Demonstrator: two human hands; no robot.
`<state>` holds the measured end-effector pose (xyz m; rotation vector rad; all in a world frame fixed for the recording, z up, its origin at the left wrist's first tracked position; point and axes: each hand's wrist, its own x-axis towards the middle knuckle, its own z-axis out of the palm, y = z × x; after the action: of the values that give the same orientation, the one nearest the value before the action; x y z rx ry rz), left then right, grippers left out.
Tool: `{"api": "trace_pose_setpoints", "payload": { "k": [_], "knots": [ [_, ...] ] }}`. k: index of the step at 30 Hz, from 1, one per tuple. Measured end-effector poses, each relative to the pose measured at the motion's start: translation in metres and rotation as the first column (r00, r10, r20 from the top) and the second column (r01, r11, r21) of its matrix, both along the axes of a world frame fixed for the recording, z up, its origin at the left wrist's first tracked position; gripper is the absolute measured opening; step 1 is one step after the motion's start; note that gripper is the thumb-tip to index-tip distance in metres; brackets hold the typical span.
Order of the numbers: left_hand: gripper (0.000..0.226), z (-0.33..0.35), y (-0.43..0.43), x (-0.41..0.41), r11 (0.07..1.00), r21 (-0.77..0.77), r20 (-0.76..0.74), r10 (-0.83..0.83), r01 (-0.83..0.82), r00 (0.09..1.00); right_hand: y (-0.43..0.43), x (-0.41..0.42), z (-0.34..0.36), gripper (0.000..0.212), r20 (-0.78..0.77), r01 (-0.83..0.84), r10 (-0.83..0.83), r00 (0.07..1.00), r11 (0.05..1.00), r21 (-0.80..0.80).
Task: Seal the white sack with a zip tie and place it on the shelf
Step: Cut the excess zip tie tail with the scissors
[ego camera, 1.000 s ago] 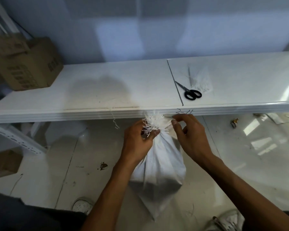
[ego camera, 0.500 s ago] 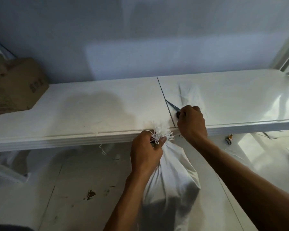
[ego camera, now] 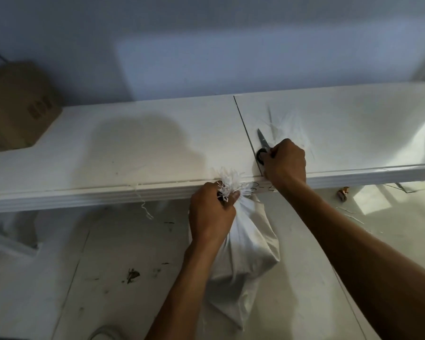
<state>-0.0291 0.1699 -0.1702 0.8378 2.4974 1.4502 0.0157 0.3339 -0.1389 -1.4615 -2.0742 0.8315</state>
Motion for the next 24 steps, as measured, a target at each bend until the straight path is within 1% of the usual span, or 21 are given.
{"api": "trace_pose_setpoints", "payload": {
  "k": [3,6,9,11,13,15,18,20,24],
  "knots": [
    [0.015,0.000,-0.002,0.000,1.000,0.004,-0.001,-0.004,0.004,1.000,-0.002,0.002,0.010,0.026,0.068,-0.066,0.066,0.995,0.998,0.004],
    [0.011,0.000,-0.011,0.001,0.999,0.048,0.032,-0.019,0.018,0.999,-0.007,0.007,0.019,0.017,0.238,-0.177,0.155,0.959,0.982,0.072],
    [0.007,0.004,-0.021,0.001,0.997,0.074,0.043,-0.022,0.019,0.999,-0.017,0.014,0.020,0.022,0.381,-0.312,0.244,0.892,0.941,0.129],
    [0.006,0.007,-0.026,0.002,0.995,0.094,0.065,-0.022,0.016,0.998,-0.023,0.020,0.018,0.025,0.400,-0.364,0.283,0.872,0.920,0.143],
    [0.006,0.013,-0.031,0.004,0.994,0.103,0.087,-0.041,0.032,0.995,-0.029,0.026,0.021,0.029,0.353,-0.342,0.276,0.894,0.929,0.141],
    [0.008,0.017,-0.037,0.007,0.994,0.102,0.081,-0.058,0.050,0.995,-0.035,0.030,0.029,0.030,0.263,-0.275,0.240,0.935,0.955,0.107],
    [0.009,0.022,-0.045,0.008,0.995,0.080,0.062,-0.056,0.051,0.996,-0.037,0.038,0.045,0.012,0.176,-0.237,0.221,0.959,0.969,0.073],
    [0.009,0.029,-0.051,0.009,0.997,0.058,0.049,-0.053,0.050,0.997,-0.035,0.044,0.056,0.006,0.103,-0.201,0.201,0.974,0.979,-0.007],
    [0.011,0.051,-0.061,0.015,0.999,0.022,0.022,-0.044,0.043,0.999,-0.046,0.062,0.084,0.009,-0.017,-0.208,0.208,0.978,0.964,-0.165]
  ]
}}
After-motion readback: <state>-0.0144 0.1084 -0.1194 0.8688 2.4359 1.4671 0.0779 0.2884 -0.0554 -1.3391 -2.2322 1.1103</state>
